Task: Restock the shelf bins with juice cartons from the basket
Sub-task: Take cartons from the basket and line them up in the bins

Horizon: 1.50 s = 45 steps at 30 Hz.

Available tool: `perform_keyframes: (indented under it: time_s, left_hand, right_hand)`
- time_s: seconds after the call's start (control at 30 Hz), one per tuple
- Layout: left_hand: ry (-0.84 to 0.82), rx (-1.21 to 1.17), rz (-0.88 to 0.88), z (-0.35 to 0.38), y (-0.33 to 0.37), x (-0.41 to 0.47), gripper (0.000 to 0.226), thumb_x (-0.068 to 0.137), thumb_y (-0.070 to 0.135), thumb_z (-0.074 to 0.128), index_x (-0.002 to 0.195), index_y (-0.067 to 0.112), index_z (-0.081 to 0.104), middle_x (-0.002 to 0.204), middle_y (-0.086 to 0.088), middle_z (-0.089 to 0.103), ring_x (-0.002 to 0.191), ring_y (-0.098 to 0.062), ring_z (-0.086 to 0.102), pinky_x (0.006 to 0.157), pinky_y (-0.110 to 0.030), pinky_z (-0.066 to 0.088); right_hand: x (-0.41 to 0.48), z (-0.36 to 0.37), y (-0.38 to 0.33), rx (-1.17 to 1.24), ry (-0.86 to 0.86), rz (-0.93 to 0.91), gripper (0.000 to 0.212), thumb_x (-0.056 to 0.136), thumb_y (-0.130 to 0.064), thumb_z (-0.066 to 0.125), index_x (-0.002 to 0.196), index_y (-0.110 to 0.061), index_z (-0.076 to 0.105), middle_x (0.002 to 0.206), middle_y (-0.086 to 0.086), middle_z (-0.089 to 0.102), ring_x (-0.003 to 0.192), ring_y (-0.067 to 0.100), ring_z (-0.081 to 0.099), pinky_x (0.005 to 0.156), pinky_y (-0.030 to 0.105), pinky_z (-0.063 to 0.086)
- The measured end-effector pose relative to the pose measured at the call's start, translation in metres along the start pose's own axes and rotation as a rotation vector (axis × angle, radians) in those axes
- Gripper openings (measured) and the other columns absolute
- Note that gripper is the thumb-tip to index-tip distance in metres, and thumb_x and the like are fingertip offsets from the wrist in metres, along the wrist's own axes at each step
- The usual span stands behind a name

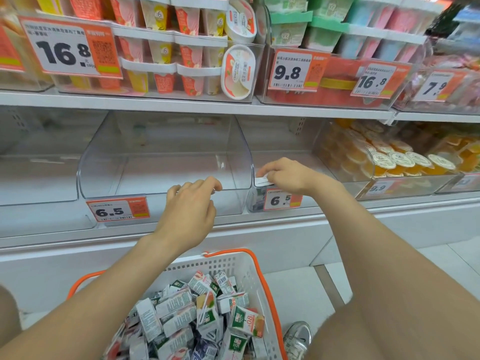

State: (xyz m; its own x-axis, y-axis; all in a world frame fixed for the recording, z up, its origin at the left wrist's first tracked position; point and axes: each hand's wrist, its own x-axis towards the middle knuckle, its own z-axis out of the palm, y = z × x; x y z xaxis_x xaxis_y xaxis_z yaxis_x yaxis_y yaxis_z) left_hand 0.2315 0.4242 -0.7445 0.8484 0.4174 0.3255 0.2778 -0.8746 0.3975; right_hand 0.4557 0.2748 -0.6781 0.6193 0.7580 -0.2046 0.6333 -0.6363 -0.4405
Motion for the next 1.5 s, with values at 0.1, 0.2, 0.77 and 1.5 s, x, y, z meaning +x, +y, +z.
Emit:
perform_keyframes:
  time_s: [0.1, 0.2, 0.77, 1.5]
  left_hand:
    - [-0.001, 0.031, -0.002, 0.003, -0.002, 0.001, 0.042, 0.099, 0.005, 0.048, 0.136, 0.025, 0.052, 0.132, 0.003, 0.064, 0.117, -0.026, 0.056, 0.115, -0.049, 0.031]
    - [0.000, 0.133, -0.044, 0.007, -0.002, 0.003, 0.047, 0.099, 0.005, 0.050, 0.142, 0.023, 0.051, 0.134, 0.001, 0.063, 0.123, -0.028, 0.054, 0.121, -0.053, 0.026]
    - [0.141, -0.033, -0.066, 0.011, -0.011, 0.011, 0.058, 0.084, -0.022, 0.055, 0.113, 0.028, 0.050, 0.102, 0.010, 0.073, 0.101, -0.019, 0.064, 0.084, -0.036, 0.029]
    - [0.038, -0.087, 0.081, 0.001, 0.003, -0.029, 0.048, 0.099, -0.007, 0.055, 0.125, 0.033, 0.055, 0.112, 0.014, 0.072, 0.110, -0.013, 0.064, 0.095, -0.038, 0.034]
  right_hand:
    - [-0.007, -0.003, 0.000, -0.034, -0.042, 0.010, 0.055, 0.095, -0.018, 0.054, 0.147, -0.032, 0.056, 0.136, 0.003, 0.066, 0.123, 0.025, 0.062, 0.100, 0.035, 0.051]
    - [-0.015, -0.001, 0.007, -0.128, -0.026, 0.004, 0.086, 0.083, -0.009, 0.066, 0.155, -0.040, 0.032, 0.114, 0.005, 0.067, 0.092, 0.027, 0.071, 0.079, 0.043, 0.064]
    - [-0.030, -0.002, 0.026, -0.271, 0.158, -0.163, 0.055, 0.087, 0.001, 0.063, 0.112, -0.036, 0.032, 0.090, 0.008, 0.058, 0.084, 0.032, 0.056, 0.075, 0.060, 0.055]
    - [-0.080, 0.025, -0.034, -0.373, 0.426, -0.256, 0.048, 0.077, -0.005, 0.061, 0.119, -0.018, 0.044, 0.111, 0.005, 0.049, 0.098, 0.031, 0.045, 0.081, 0.044, 0.046]
